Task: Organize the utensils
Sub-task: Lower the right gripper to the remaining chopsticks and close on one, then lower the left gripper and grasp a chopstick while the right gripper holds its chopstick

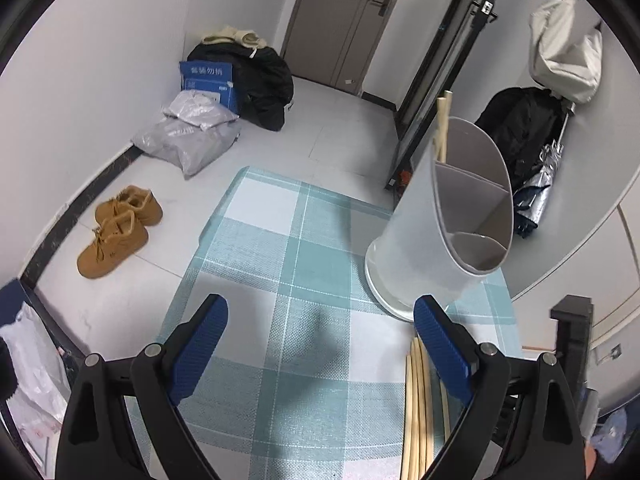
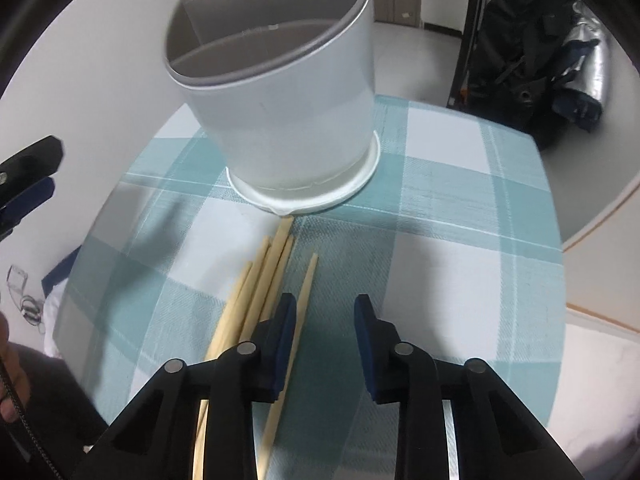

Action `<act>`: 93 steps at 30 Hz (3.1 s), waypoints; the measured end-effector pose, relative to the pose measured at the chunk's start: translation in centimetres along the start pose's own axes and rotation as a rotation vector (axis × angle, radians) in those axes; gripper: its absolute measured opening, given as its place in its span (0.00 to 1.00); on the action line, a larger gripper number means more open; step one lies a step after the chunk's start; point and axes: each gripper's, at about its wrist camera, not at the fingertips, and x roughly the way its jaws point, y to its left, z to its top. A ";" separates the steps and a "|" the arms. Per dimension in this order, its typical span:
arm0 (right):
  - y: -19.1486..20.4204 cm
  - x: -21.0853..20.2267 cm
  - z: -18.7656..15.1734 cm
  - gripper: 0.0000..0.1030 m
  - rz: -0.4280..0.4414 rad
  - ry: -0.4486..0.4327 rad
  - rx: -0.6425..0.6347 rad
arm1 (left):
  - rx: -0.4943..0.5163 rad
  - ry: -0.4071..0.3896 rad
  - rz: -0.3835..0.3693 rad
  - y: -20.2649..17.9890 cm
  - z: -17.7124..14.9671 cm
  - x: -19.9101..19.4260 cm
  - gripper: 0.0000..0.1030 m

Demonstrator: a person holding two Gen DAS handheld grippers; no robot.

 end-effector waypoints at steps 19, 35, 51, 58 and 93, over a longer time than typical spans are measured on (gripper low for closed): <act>0.9 0.8 -0.2 0.04 0.046 -0.005 -0.118 | -0.004 0.131 -0.020 1.1 -0.2 0.9 0.89; -4.7 -1.0 1.1 0.04 0.280 0.050 0.239 | 0.046 0.338 0.078 -2.7 -0.6 4.4 0.89; -7.5 -4.1 -0.8 0.04 0.353 -0.253 0.439 | 0.215 0.362 0.025 -6.8 -6.2 2.7 0.89; -8.7 -6.1 -1.7 0.04 0.353 -0.307 0.459 | 0.182 0.352 0.071 -5.8 -5.9 3.4 0.89; -10.3 -8.0 -1.8 0.04 0.313 -0.352 0.443 | 0.345 0.478 0.140 -8.8 -4.4 7.7 0.28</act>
